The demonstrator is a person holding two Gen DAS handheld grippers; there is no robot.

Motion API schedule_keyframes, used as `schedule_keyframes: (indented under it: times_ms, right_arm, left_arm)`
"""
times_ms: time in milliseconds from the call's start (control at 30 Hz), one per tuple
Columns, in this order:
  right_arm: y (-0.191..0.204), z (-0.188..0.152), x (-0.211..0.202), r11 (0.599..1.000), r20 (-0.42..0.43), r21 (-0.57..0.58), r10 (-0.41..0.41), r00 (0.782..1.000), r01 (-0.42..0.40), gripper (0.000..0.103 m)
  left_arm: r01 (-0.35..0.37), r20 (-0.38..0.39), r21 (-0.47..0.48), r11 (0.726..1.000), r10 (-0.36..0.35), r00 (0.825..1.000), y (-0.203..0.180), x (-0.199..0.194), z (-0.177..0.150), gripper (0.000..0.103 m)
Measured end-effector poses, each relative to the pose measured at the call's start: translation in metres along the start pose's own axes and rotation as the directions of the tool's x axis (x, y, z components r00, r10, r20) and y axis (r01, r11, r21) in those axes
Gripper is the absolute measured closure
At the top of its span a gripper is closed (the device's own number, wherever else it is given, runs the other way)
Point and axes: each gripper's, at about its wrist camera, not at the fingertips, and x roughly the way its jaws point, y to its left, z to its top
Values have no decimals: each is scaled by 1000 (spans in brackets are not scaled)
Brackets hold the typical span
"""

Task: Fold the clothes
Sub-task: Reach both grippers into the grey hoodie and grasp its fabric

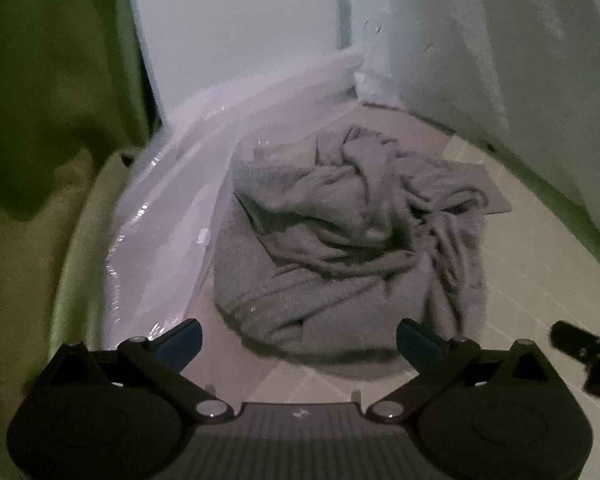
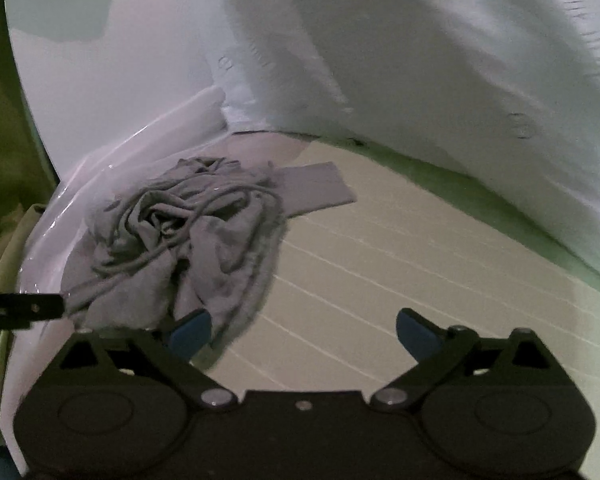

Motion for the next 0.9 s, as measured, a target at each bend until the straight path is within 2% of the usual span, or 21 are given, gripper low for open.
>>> schedule_keyframes:
  times_ms: [133, 200, 367, 433, 467, 533, 600, 700, 767, 833, 900]
  right_arm:
    - [23, 5, 42, 998, -60, -40, 53, 997, -55, 11]
    - [35, 5, 62, 994, -90, -64, 78, 993, -84, 14]
    - [49, -2, 92, 991, -149, -86, 92, 984, -106, 31]
    - [48, -6, 96, 989, -158, -62, 120, 980, -131, 51]
    - [45, -8, 95, 989, -156, -50, 129, 979, -138, 55]
    - [41, -12, 91, 988, -137, -45, 141, 980, -148, 84]
    - [37, -17, 85, 988, -111, -64, 133, 985, -141, 92]
    - [27, -25, 69, 991, -73, -101, 81, 994, -88, 94]
    - [15, -33, 58, 994, -67, -86, 66, 996, -72, 94]
    - [2, -43, 45, 997, -64, -51, 59, 996, -62, 94]
    - [-11, -55, 31, 999, -58, -30, 36, 998, -37, 95]
  left_arm:
    - [37, -66, -35, 999, -39, 997, 3, 38, 11, 17]
    - [51, -97, -60, 997, -57, 994, 5, 54, 13, 18]
    - [53, -113, -68, 996, -60, 992, 5, 66, 14, 18]
    - [52, -106, -56, 997, -58, 993, 5, 63, 11, 24]
    - [52, -103, -54, 997, -57, 993, 5, 62, 10, 26]
    - [44, -98, -53, 998, -49, 994, 4, 60, 9, 36]
    - [19, -99, -44, 999, -23, 995, 3, 59, 8, 46]
    - [12, -91, -15, 1000, -13, 996, -1, 53, 5, 57]
    - [8, -93, 2, 1000, -8, 996, -4, 47, 2, 65]
    - [9, -112, 12, 1000, -7, 994, -6, 41, -5, 81]
    - [49, -146, -2, 999, -49, 988, -7, 36, -16, 93]
